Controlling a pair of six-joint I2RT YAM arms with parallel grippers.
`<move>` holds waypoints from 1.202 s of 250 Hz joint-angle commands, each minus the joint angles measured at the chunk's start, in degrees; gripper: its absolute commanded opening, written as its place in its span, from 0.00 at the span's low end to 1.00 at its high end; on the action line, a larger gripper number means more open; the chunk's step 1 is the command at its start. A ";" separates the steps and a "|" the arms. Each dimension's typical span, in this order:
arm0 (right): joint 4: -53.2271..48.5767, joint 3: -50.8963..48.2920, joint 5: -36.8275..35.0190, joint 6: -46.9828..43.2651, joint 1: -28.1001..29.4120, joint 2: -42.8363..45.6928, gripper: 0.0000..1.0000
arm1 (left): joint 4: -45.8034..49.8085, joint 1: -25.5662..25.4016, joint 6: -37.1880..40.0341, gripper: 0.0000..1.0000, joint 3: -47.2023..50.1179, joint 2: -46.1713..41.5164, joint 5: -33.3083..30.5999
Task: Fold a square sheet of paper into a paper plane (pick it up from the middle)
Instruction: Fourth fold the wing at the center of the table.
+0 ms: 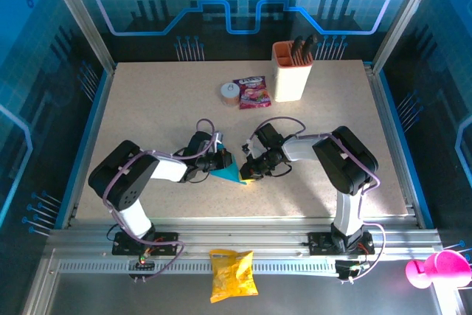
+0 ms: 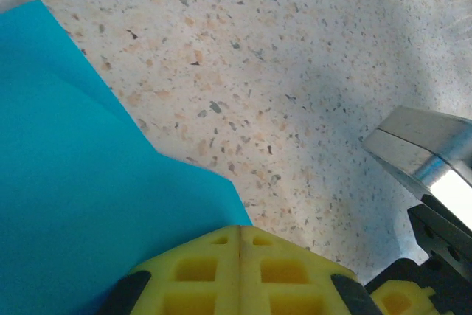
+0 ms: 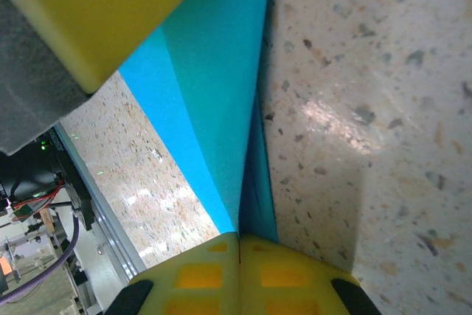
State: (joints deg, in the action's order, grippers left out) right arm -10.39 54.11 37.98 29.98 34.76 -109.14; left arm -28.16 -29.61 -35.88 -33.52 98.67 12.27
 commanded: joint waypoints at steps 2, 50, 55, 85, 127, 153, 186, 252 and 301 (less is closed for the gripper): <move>-3.50 -1.37 -4.08 -1.24 0.92 -2.97 0.00 | 1.35 1.22 1.38 0.00 -0.65 1.34 -3.02; -4.33 -0.11 -2.63 -0.72 0.11 0.52 0.08 | 1.27 1.48 1.93 0.00 0.12 2.07 -2.13; -4.53 0.09 -2.53 -0.61 -0.23 1.38 0.12 | 1.27 1.52 1.94 0.00 0.25 2.13 -2.01; -4.82 0.47 -2.47 0.66 -2.35 7.34 0.16 | 1.41 1.48 2.36 0.00 0.40 2.53 -1.36; -3.74 2.08 -2.57 2.59 -1.74 9.44 0.13 | 1.94 1.48 2.69 0.00 0.56 2.62 -0.97; -1.53 3.50 -2.63 4.14 0.92 7.37 0.07 | 2.30 1.48 2.95 0.00 0.53 2.48 -0.83; 2.51 4.50 -2.82 6.74 3.51 4.47 0.02 | 2.74 1.45 3.27 0.00 0.61 2.37 -0.98; 7.64 5.02 -3.57 10.01 5.03 0.45 0.00 | 3.32 1.48 3.57 0.00 0.59 2.16 -0.93; 6.63 3.68 -6.56 8.93 4.27 -1.15 0.00 | 3.55 1.48 3.61 0.00 0.52 2.35 -0.84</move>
State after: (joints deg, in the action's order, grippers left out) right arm -3.88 57.67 33.63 39.00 39.00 -109.03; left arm -29.47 -28.93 -34.09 -33.52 99.44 12.47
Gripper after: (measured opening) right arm 0.049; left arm 0.055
